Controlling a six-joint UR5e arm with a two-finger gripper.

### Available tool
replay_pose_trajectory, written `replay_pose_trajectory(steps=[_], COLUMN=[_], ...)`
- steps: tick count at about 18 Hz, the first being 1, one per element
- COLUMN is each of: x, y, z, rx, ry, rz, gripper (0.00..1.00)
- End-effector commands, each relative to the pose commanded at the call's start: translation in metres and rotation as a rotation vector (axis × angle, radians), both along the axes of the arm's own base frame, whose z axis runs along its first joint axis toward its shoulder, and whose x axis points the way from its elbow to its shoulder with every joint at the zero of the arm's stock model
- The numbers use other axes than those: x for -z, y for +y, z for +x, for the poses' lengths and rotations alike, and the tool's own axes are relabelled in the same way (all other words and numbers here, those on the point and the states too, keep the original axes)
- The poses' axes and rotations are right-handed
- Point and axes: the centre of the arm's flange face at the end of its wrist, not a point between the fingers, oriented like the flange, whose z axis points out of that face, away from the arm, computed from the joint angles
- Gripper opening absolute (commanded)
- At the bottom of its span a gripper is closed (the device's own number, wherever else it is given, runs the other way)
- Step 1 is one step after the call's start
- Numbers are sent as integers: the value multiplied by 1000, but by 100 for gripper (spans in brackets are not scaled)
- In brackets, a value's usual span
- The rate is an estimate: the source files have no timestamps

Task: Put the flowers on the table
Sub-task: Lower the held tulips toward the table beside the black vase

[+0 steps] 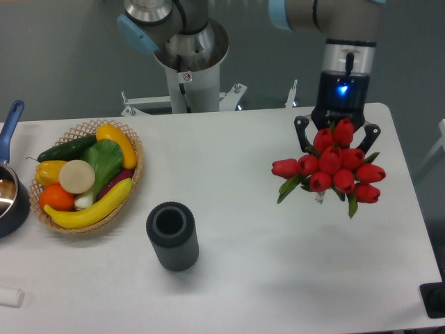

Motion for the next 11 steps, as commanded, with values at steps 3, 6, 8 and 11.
replay_pose_trajectory(steps=[3, 6, 8, 11], x=[17, 39, 56, 82], y=[6, 20, 31, 46], z=[4, 6, 5, 7], rx=[28, 41, 43, 68], ry=[30, 38, 39, 54], rz=[-98, -192, -256, -361], gripper=[44, 44, 44, 44])
